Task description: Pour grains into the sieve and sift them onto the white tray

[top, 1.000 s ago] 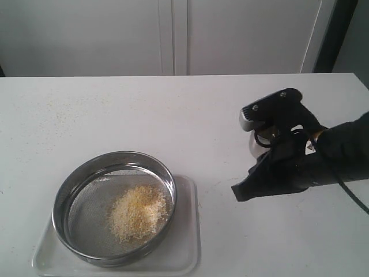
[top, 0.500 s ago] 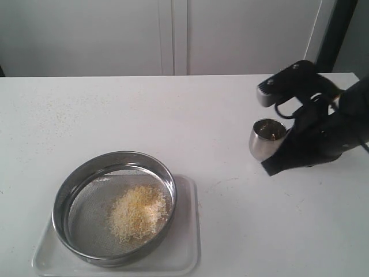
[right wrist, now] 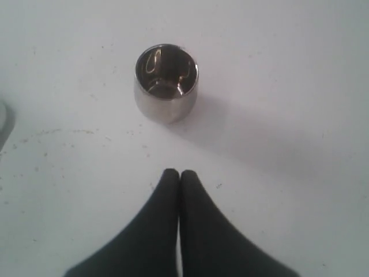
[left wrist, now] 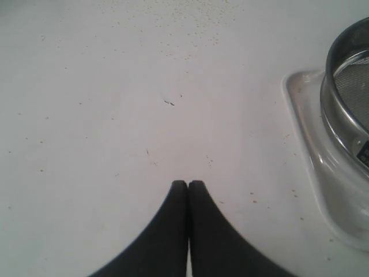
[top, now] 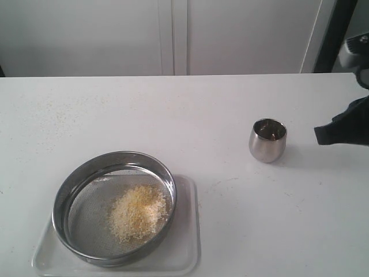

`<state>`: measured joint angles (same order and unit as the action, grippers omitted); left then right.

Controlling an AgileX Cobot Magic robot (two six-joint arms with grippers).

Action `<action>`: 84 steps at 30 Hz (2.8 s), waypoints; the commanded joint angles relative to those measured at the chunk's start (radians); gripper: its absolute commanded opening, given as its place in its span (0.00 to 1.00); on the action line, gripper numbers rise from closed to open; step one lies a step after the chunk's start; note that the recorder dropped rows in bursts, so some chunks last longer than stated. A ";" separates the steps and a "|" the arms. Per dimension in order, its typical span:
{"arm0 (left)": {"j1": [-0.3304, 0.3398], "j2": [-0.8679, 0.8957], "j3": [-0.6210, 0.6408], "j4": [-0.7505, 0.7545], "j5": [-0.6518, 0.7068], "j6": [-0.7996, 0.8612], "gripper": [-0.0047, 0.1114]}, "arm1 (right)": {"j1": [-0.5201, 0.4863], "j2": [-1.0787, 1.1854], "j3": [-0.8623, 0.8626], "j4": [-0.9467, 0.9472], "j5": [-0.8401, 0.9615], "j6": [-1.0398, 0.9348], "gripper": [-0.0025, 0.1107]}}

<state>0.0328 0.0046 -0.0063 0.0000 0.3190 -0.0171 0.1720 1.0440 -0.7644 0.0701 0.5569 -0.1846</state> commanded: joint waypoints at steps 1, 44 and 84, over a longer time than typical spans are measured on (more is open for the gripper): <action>-0.006 -0.005 0.006 0.008 -0.024 -0.001 0.04 | -0.004 -0.123 0.061 0.004 -0.065 0.005 0.02; -0.006 0.728 -0.774 -0.217 0.360 0.233 0.04 | -0.004 -0.291 0.179 0.116 -0.156 0.005 0.02; -0.165 1.476 -0.962 -0.427 0.416 0.402 0.59 | -0.003 -0.310 0.184 0.184 -0.162 0.004 0.02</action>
<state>-0.1033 1.4649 -0.9618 -0.4415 0.7375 0.3860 0.1717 0.7396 -0.5867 0.2490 0.4018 -0.1822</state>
